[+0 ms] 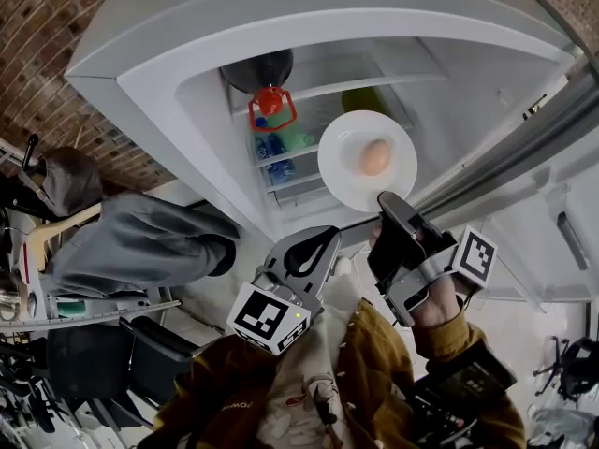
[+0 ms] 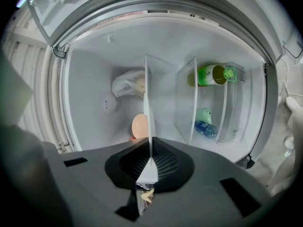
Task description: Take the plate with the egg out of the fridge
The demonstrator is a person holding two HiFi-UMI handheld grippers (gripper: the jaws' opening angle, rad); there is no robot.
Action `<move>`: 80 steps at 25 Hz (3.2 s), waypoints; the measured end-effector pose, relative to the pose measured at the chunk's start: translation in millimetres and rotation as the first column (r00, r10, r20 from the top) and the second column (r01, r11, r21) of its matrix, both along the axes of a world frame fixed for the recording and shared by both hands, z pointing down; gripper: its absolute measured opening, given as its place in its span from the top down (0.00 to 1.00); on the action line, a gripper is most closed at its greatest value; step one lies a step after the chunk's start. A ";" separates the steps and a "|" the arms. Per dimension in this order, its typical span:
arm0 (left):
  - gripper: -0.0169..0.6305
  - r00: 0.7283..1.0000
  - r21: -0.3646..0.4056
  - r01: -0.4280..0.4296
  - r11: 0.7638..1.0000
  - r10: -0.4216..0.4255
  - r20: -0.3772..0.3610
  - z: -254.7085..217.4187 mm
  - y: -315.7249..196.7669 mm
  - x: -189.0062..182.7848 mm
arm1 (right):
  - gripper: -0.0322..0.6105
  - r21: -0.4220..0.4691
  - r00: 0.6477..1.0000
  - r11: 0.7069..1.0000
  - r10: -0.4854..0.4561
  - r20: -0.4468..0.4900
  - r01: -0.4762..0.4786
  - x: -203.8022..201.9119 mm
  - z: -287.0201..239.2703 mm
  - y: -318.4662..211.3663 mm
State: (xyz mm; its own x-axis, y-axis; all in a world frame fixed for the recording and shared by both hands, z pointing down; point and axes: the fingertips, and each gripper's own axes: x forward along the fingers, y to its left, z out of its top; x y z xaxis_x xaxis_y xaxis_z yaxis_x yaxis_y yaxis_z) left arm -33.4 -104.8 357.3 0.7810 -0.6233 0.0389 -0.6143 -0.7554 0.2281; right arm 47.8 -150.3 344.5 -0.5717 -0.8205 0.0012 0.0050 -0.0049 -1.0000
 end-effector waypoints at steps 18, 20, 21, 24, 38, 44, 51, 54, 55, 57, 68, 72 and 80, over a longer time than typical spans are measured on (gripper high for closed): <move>0.96 1.000 -0.018 0.005 1.000 -0.005 -0.008 4.1 4.1 -5.5 | 0.91 -0.072 0.996 0.994 0.085 0.022 -0.084 18.4 26.1 47.5; 0.96 1.000 -0.022 0.006 1.000 -0.006 -0.006 4.9 4.8 -4.9 | 0.91 -0.091 0.995 0.992 0.093 0.021 -0.091 21.0 33.1 54.4; 0.96 1.000 -0.026 0.006 1.000 -0.007 -0.006 6.1 5.5 -4.2 | 0.91 -0.099 0.995 0.991 0.097 0.020 -0.095 22.3 36.1 57.1; 0.96 1.000 -0.031 0.006 0.999 -0.006 -0.008 8.7 7.2 -2.1 | 0.91 -0.105 0.994 0.989 0.105 0.020 -0.102 23.3 39.5 62.8; 0.96 1.000 -0.047 0.004 0.999 -0.004 -0.009 13.0 10.5 -0.2 | 0.91 -0.117 0.993 0.987 0.113 0.045 -0.107 21.5 44.6 71.3; 0.96 1.000 -0.040 0.006 0.999 -0.006 -0.002 12.4 10.1 -1.6 | 0.91 -0.119 0.992 0.986 0.120 0.041 -0.115 23.4 46.1 71.1; 0.96 1.000 -0.044 0.012 0.999 -0.013 -0.007 13.1 9.9 -3.8 | 0.91 -0.119 0.993 0.987 0.112 0.044 -0.106 18.9 46.3 69.7; 0.96 1.000 -0.045 0.016 0.999 -0.016 -0.007 12.2 10.3 -3.5 | 0.91 -0.117 0.993 0.988 0.108 0.047 -0.102 18.0 44.7 70.0; 0.96 1.000 -0.044 0.016 0.999 -0.016 -0.008 12.0 10.5 -3.6 | 0.91 -0.116 0.993 0.988 0.108 0.046 -0.102 17.9 44.7 70.2; 0.96 1.000 -0.041 0.014 0.999 -0.014 -0.011 12.1 10.7 -4.1 | 0.91 -0.113 0.993 0.988 0.110 0.046 -0.104 17.6 45.3 70.6; 0.96 1.000 -0.044 0.004 0.999 -0.004 -0.013 13.8 11.0 -1.2 | 0.91 -0.108 0.990 0.986 0.131 0.049 -0.125 21.5 43.9 71.3; 0.96 1.000 -0.043 0.005 0.999 -0.006 -0.014 13.2 10.2 -2.2 | 0.91 -0.104 0.990 0.987 0.131 0.046 -0.126 21.3 43.5 70.6; 0.96 1.000 -0.046 0.002 0.999 -0.003 -0.016 14.0 9.6 -2.5 | 0.91 -0.104 0.989 0.986 0.137 0.049 -0.132 22.2 42.7 69.8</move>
State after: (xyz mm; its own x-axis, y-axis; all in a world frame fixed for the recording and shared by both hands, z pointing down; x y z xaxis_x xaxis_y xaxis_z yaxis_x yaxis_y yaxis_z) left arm -35.9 -95.3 371.2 0.7800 -0.6234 0.0549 -0.6124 -0.7422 0.2722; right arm 70.0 -80.6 387.2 -0.4576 -0.8872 0.0588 0.0680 -0.1009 -0.9926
